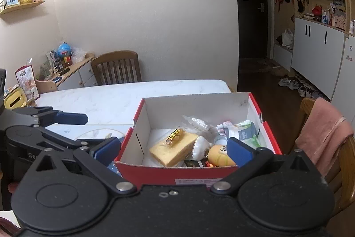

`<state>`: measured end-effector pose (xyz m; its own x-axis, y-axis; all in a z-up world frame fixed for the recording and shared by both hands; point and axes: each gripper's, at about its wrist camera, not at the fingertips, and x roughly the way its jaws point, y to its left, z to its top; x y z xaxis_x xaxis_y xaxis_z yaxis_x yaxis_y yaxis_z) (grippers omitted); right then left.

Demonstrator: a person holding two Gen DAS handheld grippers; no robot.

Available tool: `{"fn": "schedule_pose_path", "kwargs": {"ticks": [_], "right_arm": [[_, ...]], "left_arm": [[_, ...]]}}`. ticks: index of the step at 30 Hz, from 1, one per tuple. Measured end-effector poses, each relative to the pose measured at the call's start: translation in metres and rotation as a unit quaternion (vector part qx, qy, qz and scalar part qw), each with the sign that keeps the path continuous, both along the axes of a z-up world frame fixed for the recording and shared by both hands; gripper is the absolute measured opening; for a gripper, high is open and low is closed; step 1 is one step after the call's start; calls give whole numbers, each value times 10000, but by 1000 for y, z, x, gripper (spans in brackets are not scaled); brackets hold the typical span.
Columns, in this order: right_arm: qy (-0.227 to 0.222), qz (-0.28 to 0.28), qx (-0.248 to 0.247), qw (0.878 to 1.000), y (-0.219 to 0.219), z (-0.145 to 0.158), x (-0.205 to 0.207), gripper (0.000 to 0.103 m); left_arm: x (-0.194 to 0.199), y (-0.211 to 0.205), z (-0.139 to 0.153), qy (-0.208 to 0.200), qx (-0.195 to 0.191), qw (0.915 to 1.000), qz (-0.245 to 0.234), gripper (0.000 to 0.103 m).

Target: Organize objects

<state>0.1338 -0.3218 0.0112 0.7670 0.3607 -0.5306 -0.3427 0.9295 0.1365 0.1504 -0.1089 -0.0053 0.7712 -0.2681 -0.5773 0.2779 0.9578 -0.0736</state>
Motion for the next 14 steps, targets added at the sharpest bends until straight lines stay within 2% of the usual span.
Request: {"fn": "schedule_pose_path", "kwargs": {"ticks": [14], "right_arm": [[33, -68, -12, 10000, 3, -2, -3, 103]], "left_arm": [[-3, 5, -1, -98, 40, 9999, 65, 103]]}}
